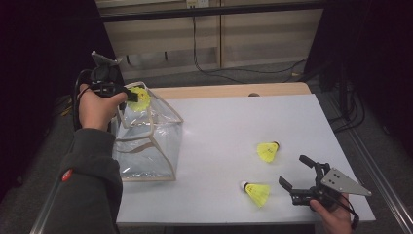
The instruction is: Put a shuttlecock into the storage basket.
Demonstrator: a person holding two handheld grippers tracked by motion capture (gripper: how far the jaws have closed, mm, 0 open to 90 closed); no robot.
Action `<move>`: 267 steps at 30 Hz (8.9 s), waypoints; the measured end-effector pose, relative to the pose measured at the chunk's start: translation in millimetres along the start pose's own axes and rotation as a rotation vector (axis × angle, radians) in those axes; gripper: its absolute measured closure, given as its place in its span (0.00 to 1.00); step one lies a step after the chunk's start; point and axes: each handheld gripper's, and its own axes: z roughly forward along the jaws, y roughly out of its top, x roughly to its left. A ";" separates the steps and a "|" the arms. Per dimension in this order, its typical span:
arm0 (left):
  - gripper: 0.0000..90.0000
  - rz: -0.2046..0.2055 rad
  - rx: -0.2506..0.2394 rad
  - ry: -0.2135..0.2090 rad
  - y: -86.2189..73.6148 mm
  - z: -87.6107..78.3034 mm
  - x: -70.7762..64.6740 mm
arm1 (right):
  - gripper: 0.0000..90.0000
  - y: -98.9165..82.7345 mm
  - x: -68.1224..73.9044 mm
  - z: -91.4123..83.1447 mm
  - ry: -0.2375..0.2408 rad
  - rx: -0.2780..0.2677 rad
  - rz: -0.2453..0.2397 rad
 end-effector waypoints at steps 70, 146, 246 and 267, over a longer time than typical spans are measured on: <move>0.97 -0.043 0.029 0.055 -7.5 29.3 25.3 | 0.01 0.5 -0.2 -0.4 -0.004 0.000 -0.005; 0.72 -0.048 -0.014 0.021 -13.1 22.1 35.2 | 0.01 0.9 -0.1 -0.8 -0.005 -0.003 0.002; 0.11 0.432 0.067 -0.499 -62.4 47.6 -126.9 | 0.01 1.6 -0.3 -1.4 -0.001 -0.001 -0.011; 0.11 0.475 0.107 -0.538 -88.4 77.1 -146.3 | 0.01 1.4 0.3 -0.2 0.002 0.003 -0.015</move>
